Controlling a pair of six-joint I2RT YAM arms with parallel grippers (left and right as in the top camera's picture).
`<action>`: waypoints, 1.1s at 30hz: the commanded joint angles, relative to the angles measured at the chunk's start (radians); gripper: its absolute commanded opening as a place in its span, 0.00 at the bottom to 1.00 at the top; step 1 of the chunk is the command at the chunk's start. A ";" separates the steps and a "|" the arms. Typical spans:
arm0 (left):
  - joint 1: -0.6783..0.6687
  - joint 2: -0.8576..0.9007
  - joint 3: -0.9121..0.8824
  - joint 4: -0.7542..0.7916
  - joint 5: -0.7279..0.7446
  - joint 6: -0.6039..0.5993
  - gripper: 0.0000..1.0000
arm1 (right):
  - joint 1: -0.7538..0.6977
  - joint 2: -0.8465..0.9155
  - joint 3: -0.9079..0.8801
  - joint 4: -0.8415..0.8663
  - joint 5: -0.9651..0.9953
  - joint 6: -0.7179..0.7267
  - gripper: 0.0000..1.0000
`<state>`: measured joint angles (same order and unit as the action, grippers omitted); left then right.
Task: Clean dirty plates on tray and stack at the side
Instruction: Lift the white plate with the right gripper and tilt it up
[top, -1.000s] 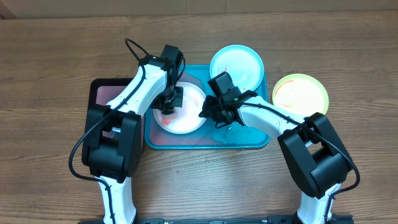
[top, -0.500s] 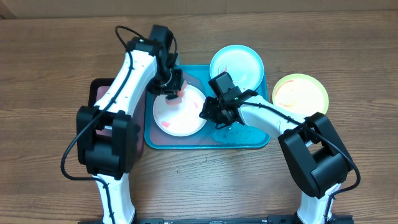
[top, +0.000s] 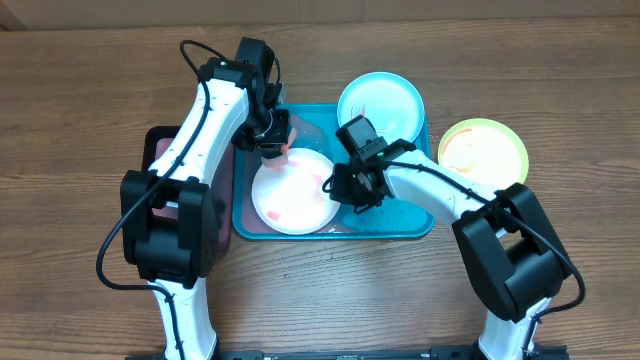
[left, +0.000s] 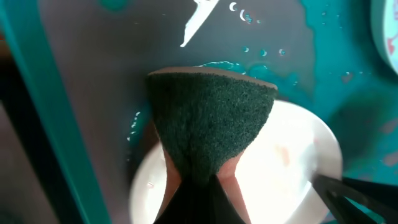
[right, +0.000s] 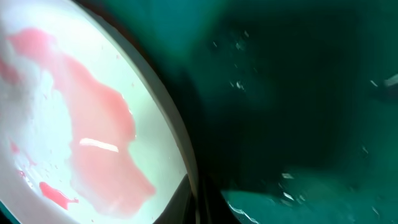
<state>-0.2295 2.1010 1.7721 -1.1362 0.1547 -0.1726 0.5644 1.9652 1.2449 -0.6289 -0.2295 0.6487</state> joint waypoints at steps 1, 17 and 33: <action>-0.003 0.006 0.018 0.000 -0.036 0.008 0.04 | 0.001 -0.096 0.008 -0.028 0.007 -0.064 0.04; 0.009 0.006 0.018 0.035 -0.075 0.007 0.04 | 0.012 -0.314 0.011 -0.324 0.531 -0.064 0.04; 0.006 0.006 0.014 0.049 -0.080 -0.031 0.04 | 0.311 -0.373 0.163 -0.646 1.321 0.135 0.04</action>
<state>-0.2283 2.1010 1.7721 -1.0912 0.0849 -0.1844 0.8158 1.6169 1.3842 -1.2556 0.8646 0.7155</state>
